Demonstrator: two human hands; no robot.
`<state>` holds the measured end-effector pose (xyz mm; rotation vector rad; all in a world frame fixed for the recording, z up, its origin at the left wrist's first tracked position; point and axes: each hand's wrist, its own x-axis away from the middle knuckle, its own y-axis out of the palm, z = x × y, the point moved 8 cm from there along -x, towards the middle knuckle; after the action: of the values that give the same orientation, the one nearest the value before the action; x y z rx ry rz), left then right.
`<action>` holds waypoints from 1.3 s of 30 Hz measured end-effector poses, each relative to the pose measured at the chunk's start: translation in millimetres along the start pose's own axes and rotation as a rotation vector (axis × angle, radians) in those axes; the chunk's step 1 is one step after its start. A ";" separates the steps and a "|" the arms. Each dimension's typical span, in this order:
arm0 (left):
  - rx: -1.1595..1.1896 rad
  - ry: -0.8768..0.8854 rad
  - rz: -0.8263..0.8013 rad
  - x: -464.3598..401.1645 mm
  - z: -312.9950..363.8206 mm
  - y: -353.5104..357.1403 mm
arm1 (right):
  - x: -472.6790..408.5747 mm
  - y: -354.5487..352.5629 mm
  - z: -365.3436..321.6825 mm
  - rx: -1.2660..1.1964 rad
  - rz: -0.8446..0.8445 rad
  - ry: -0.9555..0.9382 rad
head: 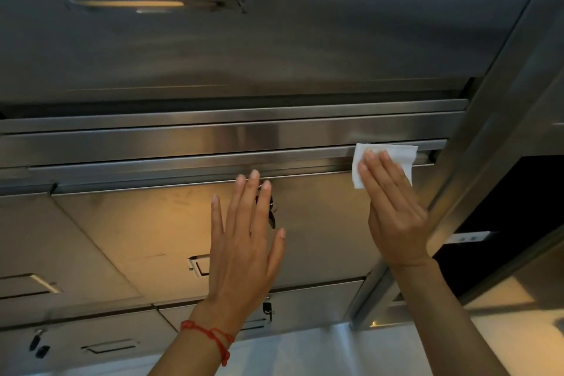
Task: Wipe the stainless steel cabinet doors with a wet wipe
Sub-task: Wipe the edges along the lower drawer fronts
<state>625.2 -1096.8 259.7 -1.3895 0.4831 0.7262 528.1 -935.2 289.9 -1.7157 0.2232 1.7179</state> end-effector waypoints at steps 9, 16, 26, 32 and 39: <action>-0.057 0.010 -0.050 -6.0 39.7 21.4 | -2.6 -0.5 19.2 -0.024 -0.017 -0.041; -0.141 0.012 -0.037 -13.8 57.4 32.7 | 3.4 0.9 25.1 -0.046 -0.028 -0.036; -0.162 -0.039 -0.035 -22.6 63.1 46.9 | 6.5 3.9 30.1 -0.041 -0.011 -0.059; -0.168 -0.019 -0.023 -23.6 61.7 48.6 | 11.6 -3.1 53.6 -0.001 0.056 0.017; -0.178 -0.040 -0.012 -23.2 61.8 51.2 | 6.9 5.8 36.5 -0.029 0.052 -0.054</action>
<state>566.1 -1038.8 248.4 -1.5394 0.3853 0.8008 495.8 -916.4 285.6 -1.6948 0.2209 1.8111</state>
